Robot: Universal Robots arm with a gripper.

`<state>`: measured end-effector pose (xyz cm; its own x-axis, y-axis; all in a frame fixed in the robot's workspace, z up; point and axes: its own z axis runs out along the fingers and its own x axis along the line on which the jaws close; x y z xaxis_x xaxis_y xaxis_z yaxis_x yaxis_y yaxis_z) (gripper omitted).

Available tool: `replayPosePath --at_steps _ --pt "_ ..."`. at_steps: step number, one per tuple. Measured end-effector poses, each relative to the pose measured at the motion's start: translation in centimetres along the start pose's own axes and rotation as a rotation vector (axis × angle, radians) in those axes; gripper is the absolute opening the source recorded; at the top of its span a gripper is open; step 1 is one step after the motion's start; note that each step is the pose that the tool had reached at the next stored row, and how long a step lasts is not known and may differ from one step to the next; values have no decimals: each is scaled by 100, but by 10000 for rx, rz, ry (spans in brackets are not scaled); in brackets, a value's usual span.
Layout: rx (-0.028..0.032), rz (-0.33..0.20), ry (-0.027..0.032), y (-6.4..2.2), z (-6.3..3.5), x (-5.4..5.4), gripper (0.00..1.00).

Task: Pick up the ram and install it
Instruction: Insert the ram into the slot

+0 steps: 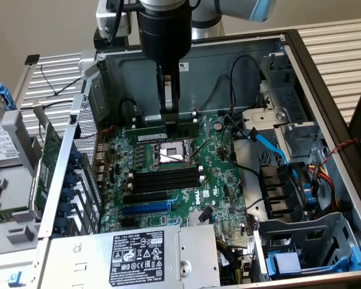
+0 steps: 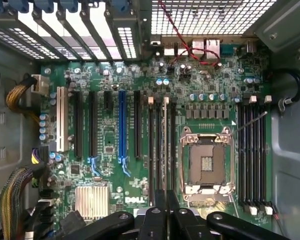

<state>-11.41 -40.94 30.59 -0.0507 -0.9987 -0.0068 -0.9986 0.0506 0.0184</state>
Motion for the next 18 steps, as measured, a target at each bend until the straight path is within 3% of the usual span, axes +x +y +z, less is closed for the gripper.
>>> replayPosePath --at_steps 18 --pt "0 1 0 2 311 3 13"
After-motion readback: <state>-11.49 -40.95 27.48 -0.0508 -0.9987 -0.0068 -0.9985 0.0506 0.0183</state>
